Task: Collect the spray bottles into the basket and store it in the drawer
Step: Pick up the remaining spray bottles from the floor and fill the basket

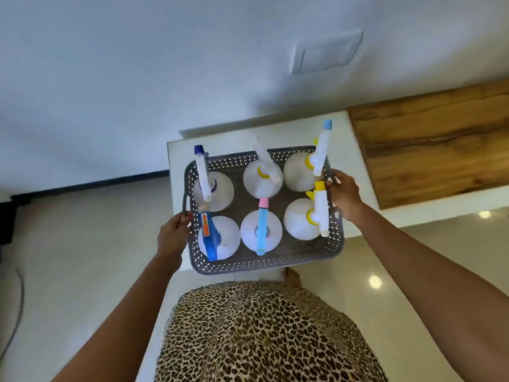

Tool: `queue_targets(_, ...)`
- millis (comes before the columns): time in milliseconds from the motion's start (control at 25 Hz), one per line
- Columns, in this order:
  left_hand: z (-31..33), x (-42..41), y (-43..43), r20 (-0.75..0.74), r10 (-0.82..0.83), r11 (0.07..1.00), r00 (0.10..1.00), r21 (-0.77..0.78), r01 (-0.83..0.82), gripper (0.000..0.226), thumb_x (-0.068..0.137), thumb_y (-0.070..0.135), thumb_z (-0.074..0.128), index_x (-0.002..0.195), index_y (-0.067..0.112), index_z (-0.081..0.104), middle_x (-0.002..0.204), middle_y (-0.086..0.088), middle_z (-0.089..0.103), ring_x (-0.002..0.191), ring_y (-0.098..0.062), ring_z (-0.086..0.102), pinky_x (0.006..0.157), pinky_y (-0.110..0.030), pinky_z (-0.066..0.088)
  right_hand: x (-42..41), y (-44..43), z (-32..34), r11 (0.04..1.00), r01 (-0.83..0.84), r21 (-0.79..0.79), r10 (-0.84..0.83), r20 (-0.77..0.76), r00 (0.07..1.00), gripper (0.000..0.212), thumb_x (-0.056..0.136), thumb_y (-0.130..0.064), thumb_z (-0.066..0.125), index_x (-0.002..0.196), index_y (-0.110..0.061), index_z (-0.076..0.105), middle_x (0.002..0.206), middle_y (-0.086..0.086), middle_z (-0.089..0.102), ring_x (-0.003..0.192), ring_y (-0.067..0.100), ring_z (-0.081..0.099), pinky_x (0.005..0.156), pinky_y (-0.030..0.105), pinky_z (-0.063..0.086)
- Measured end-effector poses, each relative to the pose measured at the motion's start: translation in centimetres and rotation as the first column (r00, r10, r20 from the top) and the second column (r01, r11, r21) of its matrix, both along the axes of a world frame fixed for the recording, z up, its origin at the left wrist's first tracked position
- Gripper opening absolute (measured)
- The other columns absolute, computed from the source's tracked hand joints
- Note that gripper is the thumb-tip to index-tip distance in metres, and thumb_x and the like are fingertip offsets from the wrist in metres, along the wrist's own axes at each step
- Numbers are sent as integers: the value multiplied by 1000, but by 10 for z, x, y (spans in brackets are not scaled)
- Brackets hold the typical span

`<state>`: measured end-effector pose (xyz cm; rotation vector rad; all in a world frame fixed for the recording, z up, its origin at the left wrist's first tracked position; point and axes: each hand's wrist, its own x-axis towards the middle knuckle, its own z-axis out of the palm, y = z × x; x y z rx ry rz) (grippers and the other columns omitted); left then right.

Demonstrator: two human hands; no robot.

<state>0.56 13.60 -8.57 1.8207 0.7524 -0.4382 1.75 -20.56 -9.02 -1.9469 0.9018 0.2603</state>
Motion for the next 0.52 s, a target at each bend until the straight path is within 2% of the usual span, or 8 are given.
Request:
queue_targets(120, -31, -6, 13, -29, 54, 998, 998, -38, -55, 21, 96, 13, 41, 94, 17, 61, 88, -6, 62, 88, -26, 57, 81, -38, 49, 10, 15, -27, 997, -62, -46, 61, -21, 998, 34, 91, -8, 48, 123, -12, 57, 124, 20, 59, 114, 38, 54, 96, 47, 47)
queue_targets(280, -65, 7, 22, -33, 88, 993, 996, -74, -90, 20, 94, 9, 44, 100, 13, 63, 101, -13, 62, 92, -29, 59, 92, -47, 49, 24, 21, -58, 997, -67, -24, 66, -36, 997, 35, 91, -7, 47, 124, -14, 55, 127, 18, 58, 117, 35, 54, 99, 48, 46)
queue_targets(360, -75, 15, 25, -17, 77, 995, 997, -65, -78, 21, 95, 10, 43, 97, 16, 62, 100, -12, 62, 92, -28, 59, 89, -45, 50, 29, 23, -67, 997, -63, -32, 63, -23, 998, 33, 91, -8, 48, 123, -14, 56, 126, 17, 59, 115, 34, 55, 98, 46, 46)
queue_targets(520, -89, 24, 28, 11, 84, 995, 996, -62, -84, 20, 95, 11, 42, 95, 18, 61, 97, -9, 61, 87, -24, 58, 73, -31, 51, 41, 25, -82, 995, -85, -51, 84, -16, 996, 33, 91, -11, 49, 123, -14, 56, 127, 16, 58, 117, 33, 54, 100, 43, 45)
